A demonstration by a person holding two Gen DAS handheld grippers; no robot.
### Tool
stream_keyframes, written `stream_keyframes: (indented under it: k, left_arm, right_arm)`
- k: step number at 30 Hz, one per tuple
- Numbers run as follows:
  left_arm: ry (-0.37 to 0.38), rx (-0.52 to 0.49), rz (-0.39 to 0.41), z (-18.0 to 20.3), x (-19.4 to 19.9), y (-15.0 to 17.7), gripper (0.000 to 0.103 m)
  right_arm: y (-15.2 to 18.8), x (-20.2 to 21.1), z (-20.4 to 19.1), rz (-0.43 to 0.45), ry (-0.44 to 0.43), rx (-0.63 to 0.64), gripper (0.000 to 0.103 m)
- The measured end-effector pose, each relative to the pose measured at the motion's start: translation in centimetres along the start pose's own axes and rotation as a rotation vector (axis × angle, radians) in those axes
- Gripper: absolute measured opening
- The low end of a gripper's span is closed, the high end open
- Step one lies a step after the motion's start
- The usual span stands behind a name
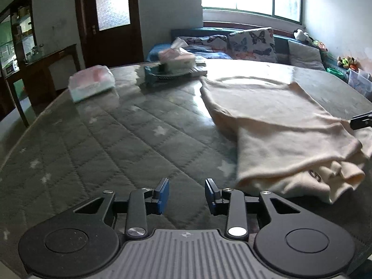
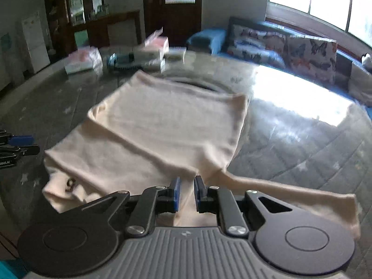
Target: Fold clothes
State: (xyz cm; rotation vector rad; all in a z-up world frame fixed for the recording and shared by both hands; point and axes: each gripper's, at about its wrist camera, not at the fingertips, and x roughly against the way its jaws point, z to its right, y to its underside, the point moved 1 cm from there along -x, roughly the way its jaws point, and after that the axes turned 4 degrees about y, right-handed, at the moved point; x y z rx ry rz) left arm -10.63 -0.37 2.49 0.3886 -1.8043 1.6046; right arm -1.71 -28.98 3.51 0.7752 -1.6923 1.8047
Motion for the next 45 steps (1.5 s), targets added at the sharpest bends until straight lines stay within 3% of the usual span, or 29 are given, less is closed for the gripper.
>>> stream_keyframes:
  k: [3,7,15,18,21,24,29,33,39,42,45]
  left_arm:
    - [0.02,-0.01,0.022,-0.1,0.4,-1.4,0.036]
    - [0.109,-0.034,0.023,1.5,-0.5,-3.4,0.036]
    - [0.258,-0.136,0.003,6.9,-5.0,-5.9,0.037]
    - [0.213,-0.143,-0.007,7.2,-6.6,-6.0,0.037]
    - [0.174,-0.127,-0.026,6.6,-8.0,-5.8,0.037]
    - [0.148,-0.12,-0.023,5.9,-8.3,-5.4,0.037]
    - [0.152,-0.096,-0.022,5.3,-8.3,-5.5,0.038]
    - [0.142,-0.106,-0.017,5.5,-8.5,-5.5,0.039]
    - [0.188,-0.134,-0.005,7.4,-7.3,-5.8,0.038]
    - [0.216,-0.153,0.002,8.5,-6.6,-5.9,0.039]
    - [0.244,-0.171,0.01,9.7,-5.8,-6.0,0.041]
  right_arm:
    - [-0.6,0.2,0.1,0.035,-0.016,0.003,0.012]
    - [-0.6,-1.3,-0.3,0.022,-0.044,0.001,0.012]
    - [-0.1,-3.7,-0.6,0.006,-0.048,0.002,0.013]
    - [0.1,-3.0,-0.5,0.026,-0.059,-0.008,0.014]
    - [0.6,-2.1,-0.7,0.031,-0.069,0.016,0.026]
    - [1.5,-1.8,-0.9,0.022,-0.07,0.037,0.028]
    - [2.9,-0.3,-1.1,0.072,-0.025,0.042,0.028]
    - [3.8,-0.7,-1.5,0.049,-0.024,0.066,0.027]
    - [4.2,0.6,0.4,0.084,-0.029,-0.037,0.029]
    - [4.4,1.8,3.0,0.106,0.033,-0.12,0.029]
    - [5.2,2.2,6.2,0.1,0.149,-0.192,0.033]
